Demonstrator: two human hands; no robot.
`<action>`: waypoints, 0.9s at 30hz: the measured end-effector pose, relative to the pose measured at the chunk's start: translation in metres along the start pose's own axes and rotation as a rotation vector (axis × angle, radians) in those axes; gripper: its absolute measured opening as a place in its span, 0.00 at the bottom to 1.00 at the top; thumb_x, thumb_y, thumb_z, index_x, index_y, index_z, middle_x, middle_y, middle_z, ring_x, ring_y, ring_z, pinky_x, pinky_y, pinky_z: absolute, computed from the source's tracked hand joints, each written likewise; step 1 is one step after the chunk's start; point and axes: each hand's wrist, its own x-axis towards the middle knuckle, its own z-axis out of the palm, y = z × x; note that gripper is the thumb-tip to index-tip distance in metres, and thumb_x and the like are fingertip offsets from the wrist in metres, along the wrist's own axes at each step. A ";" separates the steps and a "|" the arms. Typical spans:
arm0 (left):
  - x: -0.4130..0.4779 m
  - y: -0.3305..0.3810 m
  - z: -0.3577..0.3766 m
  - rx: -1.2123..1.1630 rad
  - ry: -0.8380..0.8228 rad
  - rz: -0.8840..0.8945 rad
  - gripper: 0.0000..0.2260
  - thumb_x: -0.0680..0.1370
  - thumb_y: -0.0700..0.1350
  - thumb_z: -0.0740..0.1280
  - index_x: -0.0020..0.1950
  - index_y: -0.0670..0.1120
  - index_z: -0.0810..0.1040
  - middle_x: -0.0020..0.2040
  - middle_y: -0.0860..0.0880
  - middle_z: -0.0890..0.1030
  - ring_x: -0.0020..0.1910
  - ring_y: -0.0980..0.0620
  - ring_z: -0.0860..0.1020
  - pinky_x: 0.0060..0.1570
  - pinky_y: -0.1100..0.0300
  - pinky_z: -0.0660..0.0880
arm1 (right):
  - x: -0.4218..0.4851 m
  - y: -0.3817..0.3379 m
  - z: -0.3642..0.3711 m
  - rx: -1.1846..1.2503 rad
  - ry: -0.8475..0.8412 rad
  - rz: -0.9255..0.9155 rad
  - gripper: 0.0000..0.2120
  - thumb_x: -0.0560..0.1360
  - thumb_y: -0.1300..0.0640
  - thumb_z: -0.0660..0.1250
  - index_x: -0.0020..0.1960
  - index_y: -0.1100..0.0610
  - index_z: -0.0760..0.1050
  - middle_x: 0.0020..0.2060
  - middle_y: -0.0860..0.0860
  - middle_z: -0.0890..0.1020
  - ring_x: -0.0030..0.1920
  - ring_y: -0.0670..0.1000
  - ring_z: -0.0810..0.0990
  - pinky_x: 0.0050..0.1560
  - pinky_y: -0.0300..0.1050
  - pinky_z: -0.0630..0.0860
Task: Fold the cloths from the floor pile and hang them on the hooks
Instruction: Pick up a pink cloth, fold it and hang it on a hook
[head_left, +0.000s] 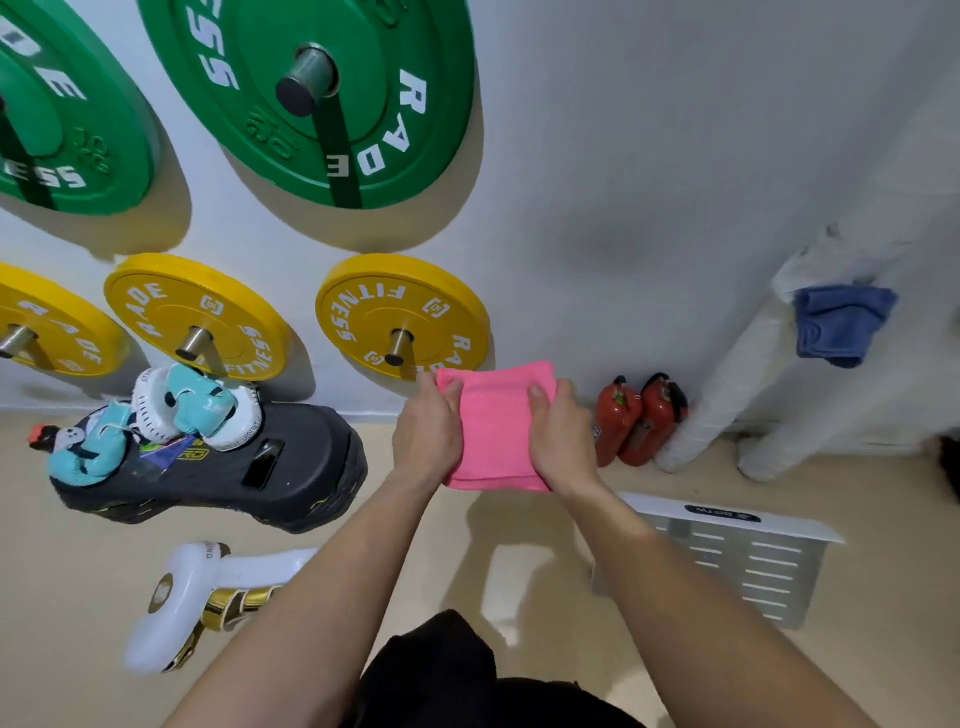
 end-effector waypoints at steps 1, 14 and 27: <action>0.005 0.005 0.004 -0.025 -0.011 0.003 0.14 0.84 0.55 0.53 0.55 0.45 0.67 0.50 0.38 0.79 0.49 0.37 0.77 0.41 0.51 0.66 | 0.004 -0.001 -0.004 0.015 0.014 0.014 0.16 0.83 0.47 0.53 0.55 0.60 0.67 0.49 0.63 0.79 0.50 0.64 0.78 0.41 0.49 0.66; 0.074 0.109 0.031 -0.345 -0.342 0.266 0.14 0.83 0.51 0.60 0.60 0.42 0.70 0.50 0.46 0.79 0.52 0.42 0.79 0.44 0.54 0.69 | 0.072 -0.037 -0.090 -0.078 0.323 0.063 0.12 0.84 0.47 0.50 0.56 0.56 0.62 0.48 0.62 0.80 0.49 0.64 0.79 0.43 0.52 0.71; 0.099 0.285 0.049 -0.342 -0.390 0.627 0.17 0.83 0.50 0.61 0.65 0.40 0.68 0.59 0.42 0.79 0.57 0.41 0.78 0.55 0.50 0.75 | 0.123 -0.045 -0.237 -0.182 0.576 0.074 0.13 0.84 0.47 0.49 0.55 0.57 0.62 0.37 0.53 0.73 0.39 0.56 0.72 0.39 0.49 0.66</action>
